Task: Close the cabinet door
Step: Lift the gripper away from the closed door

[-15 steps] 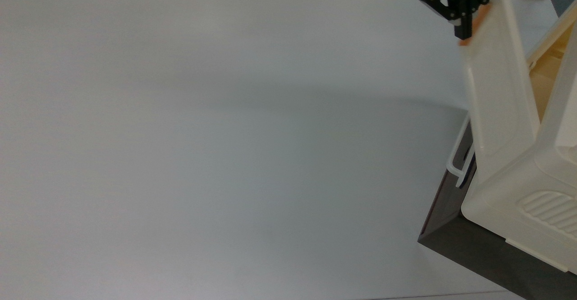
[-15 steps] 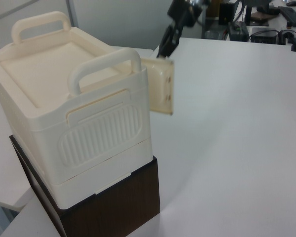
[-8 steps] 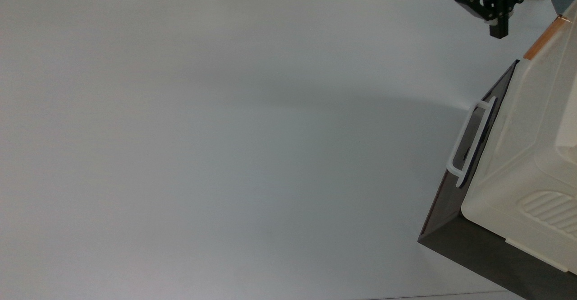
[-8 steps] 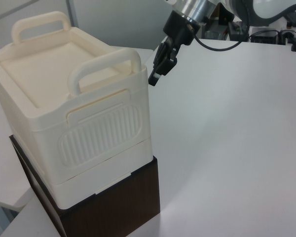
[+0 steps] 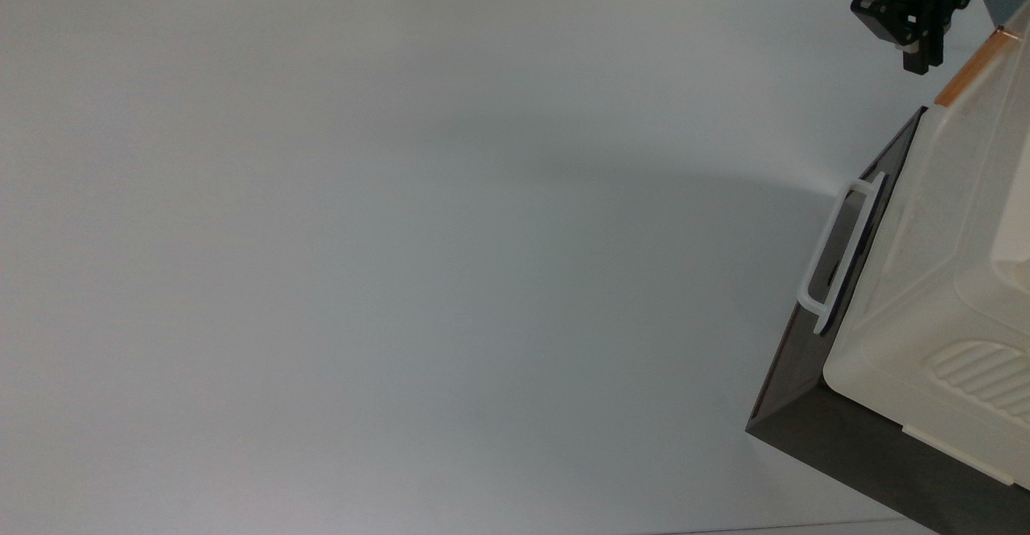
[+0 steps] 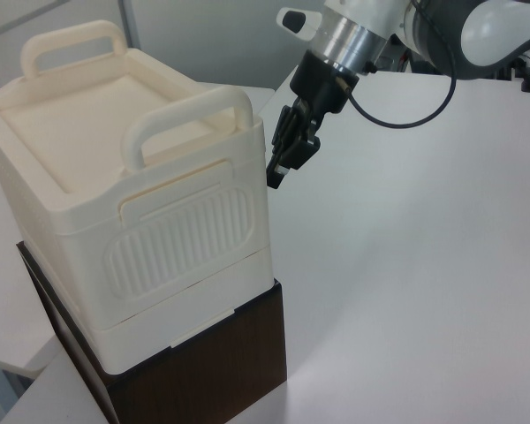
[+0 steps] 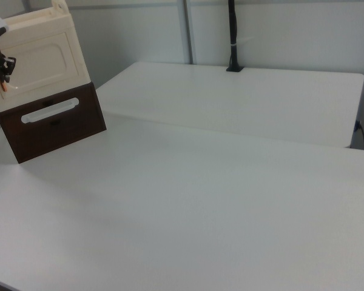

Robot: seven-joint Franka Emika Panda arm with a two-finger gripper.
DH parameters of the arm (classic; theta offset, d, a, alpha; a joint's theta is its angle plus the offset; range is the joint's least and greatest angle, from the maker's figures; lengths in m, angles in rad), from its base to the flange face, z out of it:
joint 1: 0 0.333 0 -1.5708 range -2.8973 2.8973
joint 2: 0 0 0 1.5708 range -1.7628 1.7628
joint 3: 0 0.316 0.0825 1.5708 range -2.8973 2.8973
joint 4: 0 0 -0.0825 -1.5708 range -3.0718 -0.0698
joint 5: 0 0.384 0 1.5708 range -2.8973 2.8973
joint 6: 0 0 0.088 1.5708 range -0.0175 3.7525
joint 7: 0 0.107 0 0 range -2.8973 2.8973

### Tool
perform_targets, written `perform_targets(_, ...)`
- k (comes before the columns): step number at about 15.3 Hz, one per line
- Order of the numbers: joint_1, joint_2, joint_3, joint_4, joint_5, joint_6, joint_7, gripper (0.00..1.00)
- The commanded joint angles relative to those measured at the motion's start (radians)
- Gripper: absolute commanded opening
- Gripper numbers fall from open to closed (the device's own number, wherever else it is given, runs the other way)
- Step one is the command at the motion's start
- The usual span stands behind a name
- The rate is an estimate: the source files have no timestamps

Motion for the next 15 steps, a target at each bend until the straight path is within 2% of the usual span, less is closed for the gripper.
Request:
perform_targets(1, 0.002, -0.047, -0.011, -0.007, 0.002, -0.039, -0.003, 0.18)
perform_targets(3, -0.01, -0.064, -0.021, -0.005, -0.008, -0.107, -0.007, 0.25)
perform_targets(5, -0.039, -0.09, -0.021, -0.007, -0.044, -0.186, -0.009, 0.38)
perform_targets(9, -0.091, -0.128, -0.021, -0.007, -0.064, -0.39, -0.007, 0.96)
perform_targets(10, -0.1, -0.143, -0.023, -0.007, -0.09, -0.47, -0.01, 1.0)
perform_targets(15, -0.208, -0.214, -0.023, -0.007, -0.145, -0.706, 0.002, 1.0)
